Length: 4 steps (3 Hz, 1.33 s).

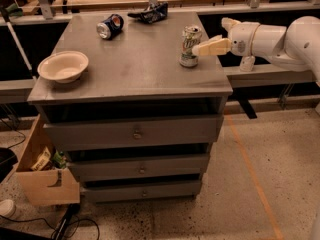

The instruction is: Move 7up can near paper bowl

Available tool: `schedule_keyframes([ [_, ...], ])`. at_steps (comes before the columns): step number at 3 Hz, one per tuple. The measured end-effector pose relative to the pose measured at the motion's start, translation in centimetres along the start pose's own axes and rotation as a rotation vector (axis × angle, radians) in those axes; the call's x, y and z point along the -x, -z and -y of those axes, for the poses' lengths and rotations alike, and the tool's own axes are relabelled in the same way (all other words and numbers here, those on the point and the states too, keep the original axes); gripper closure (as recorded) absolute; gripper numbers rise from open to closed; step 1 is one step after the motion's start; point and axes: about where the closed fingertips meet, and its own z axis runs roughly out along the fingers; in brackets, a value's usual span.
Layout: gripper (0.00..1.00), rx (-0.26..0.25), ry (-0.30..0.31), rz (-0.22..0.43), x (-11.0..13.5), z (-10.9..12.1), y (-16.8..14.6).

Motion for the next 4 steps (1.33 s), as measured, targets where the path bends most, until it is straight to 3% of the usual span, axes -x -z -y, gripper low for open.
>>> schedule_keyframes([
  [2,0.00,0.070,-0.050,0.058,-1.3,-0.9,-3.4],
  [3,0.25,0.105,-0.034,0.090,-1.2,-1.9,-4.8],
  [4,0.48,0.109,-0.036,0.089,-1.2,-2.0,-5.0],
])
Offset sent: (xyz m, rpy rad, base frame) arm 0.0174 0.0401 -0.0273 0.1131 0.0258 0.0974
